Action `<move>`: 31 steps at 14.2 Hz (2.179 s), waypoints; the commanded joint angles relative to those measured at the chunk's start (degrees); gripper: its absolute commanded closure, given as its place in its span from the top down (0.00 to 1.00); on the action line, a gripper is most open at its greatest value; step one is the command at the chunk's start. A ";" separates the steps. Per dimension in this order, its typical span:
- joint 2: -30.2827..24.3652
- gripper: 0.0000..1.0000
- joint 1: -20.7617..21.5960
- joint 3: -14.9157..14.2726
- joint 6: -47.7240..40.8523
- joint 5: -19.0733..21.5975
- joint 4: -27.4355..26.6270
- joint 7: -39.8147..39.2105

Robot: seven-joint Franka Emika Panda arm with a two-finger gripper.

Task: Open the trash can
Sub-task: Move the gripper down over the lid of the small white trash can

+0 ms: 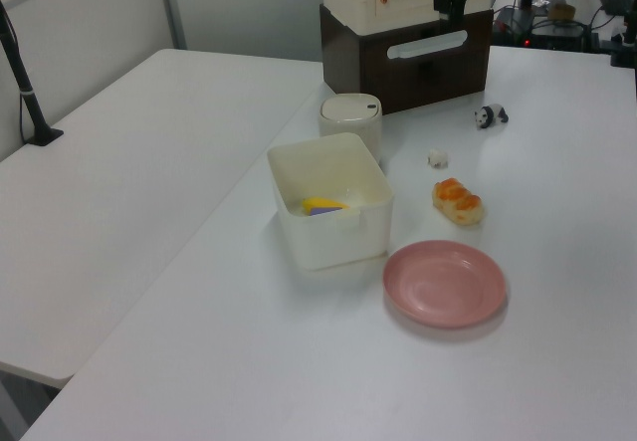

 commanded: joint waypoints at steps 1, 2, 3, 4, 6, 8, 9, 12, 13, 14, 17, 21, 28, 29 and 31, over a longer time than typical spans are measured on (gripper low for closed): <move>3.99 0.00 2.55 0.18 2.98 -4.25 0.67 -0.73; 4.79 0.00 2.90 0.26 3.60 -5.04 1.11 -0.73; 5.67 0.00 3.08 0.26 4.31 -5.75 1.29 -0.73; 6.72 0.00 3.26 0.26 6.05 -6.45 1.55 -0.55; 8.65 0.00 3.17 0.09 7.74 -6.72 3.65 0.58; 10.06 0.00 3.08 0.00 11.58 -8.04 4.01 3.20; 11.11 0.00 2.99 0.00 13.35 -9.00 4.19 5.23; 16.21 0.00 3.26 0.00 16.44 -13.65 7.86 12.08; 17.18 0.00 3.26 0.09 16.53 -14.88 8.66 13.76; 17.71 0.00 3.43 0.18 16.79 -16.20 8.76 15.17; 18.59 0.00 4.75 0.18 19.25 -18.67 8.67 20.09; 20.61 0.00 6.94 0.35 19.26 -22.89 8.23 23.00; 22.19 0.00 7.04 0.53 19.25 -25.79 8.06 24.32; 22.46 0.00 7.56 0.62 19.25 -26.40 8.06 24.76; 23.60 0.00 7.91 0.70 19.34 -28.07 8.14 26.42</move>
